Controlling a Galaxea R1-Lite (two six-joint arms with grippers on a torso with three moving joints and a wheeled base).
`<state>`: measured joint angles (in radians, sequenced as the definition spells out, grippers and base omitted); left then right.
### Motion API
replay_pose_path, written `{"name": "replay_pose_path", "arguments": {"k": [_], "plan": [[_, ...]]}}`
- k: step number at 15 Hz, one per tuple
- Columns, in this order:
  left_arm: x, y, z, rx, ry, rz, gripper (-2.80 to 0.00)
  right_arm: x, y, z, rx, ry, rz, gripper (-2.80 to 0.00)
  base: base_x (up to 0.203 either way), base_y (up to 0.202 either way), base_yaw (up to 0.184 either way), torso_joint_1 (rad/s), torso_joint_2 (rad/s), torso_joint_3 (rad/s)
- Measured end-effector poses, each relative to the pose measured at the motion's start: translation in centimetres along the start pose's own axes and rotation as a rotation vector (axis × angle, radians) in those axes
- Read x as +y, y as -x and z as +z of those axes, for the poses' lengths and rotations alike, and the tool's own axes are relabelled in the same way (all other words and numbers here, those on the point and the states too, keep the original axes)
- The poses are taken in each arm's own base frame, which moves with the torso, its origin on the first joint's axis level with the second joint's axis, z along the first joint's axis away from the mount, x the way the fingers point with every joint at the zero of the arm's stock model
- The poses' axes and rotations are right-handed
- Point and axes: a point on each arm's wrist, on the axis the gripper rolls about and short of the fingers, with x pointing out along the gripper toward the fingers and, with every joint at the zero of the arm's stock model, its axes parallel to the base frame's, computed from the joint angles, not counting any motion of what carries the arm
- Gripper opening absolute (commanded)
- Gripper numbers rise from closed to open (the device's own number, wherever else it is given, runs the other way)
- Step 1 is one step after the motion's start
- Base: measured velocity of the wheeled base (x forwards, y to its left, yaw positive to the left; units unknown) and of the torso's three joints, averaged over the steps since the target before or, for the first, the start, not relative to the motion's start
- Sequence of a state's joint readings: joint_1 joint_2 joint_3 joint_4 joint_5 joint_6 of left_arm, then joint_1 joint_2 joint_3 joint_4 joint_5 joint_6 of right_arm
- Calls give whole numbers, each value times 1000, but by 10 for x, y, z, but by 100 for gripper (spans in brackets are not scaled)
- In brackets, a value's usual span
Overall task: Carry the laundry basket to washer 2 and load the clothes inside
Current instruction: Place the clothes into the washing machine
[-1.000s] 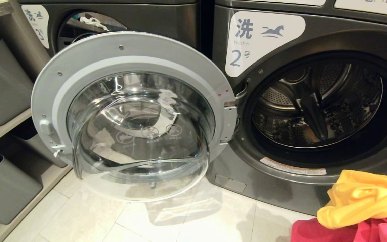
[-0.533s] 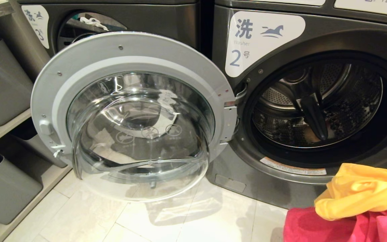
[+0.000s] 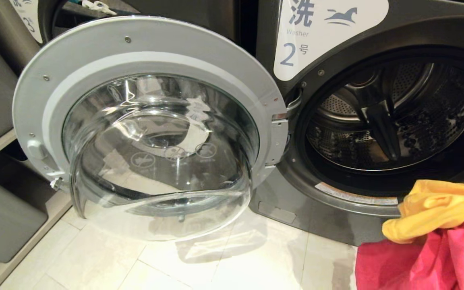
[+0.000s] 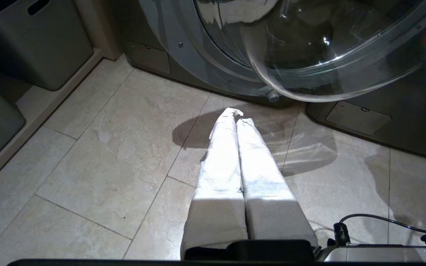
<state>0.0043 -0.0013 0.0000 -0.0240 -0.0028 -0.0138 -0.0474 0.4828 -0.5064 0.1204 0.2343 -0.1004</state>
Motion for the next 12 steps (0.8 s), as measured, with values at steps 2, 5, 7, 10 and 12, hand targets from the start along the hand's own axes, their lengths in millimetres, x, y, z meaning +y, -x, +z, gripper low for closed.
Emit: {"name": "replay_pose_path", "arguments": {"k": [2,5,7,10,12], "plan": [[0,0,0,0,1,0,-280,-3,-11,3,0,-5,-4,-280,0,0,0,3,1,-201],[0,0,0,0,3,0,-280,-6,-22,4,35,-15,-3,-280,0,0,0,3,3,-197],[0,0,0,0,3,1,-280,-8,-29,5,34,-15,-5,-280,0,0,0,6,2,-192],[0,0,0,0,3,0,-280,-11,-42,9,26,-14,-7,-280,0,0,0,5,6,-204],[0,0,0,0,3,0,-280,-14,-52,11,32,-16,-6,-280,0,0,0,5,4,-192]]}}
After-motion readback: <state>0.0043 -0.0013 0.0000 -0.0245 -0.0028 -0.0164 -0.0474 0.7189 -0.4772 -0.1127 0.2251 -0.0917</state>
